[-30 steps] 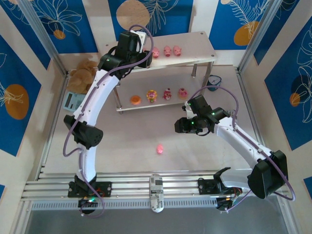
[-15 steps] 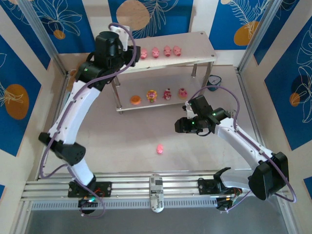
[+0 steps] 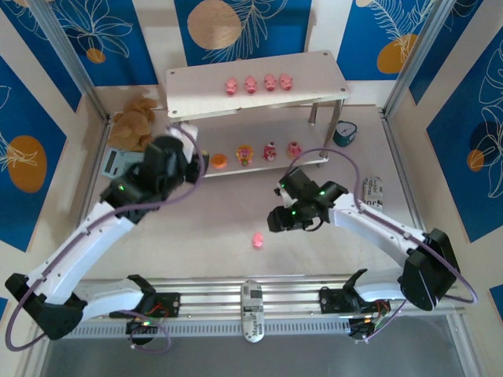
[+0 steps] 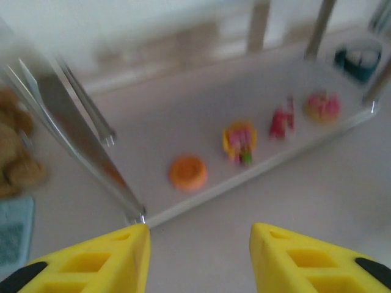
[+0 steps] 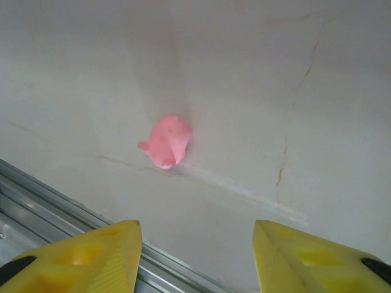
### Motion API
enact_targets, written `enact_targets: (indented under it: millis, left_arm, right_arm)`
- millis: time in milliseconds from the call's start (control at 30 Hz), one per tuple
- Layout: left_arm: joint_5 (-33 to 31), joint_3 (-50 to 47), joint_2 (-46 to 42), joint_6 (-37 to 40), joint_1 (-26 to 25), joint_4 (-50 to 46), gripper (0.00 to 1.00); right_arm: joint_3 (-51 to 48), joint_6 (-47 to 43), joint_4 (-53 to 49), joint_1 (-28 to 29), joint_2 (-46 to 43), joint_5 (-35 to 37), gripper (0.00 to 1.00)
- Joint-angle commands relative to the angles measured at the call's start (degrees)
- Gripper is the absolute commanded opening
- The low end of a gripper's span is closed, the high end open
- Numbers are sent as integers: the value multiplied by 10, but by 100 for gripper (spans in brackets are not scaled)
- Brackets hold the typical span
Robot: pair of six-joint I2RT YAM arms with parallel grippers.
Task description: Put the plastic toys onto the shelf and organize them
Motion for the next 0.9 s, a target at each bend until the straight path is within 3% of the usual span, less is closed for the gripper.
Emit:
enact_targets:
  millis: [0,200,467,867]
  left_arm:
    - [-46,-108,-34,-57,-42,12,47]
    - [-5,-220,-60,-123,-53,57,47]
    - [2,-228,-41,-118,-53,76,49]
    - [-6,-239,-53,-102,-51,75,53]
  right_arm:
    - [-18,40,-2,31,21,19,54]
    - [2,63,23,75,82,18,58]
    - [57,90,15,97,182,29,58]
    - [109,105,15,104,254,31,57]
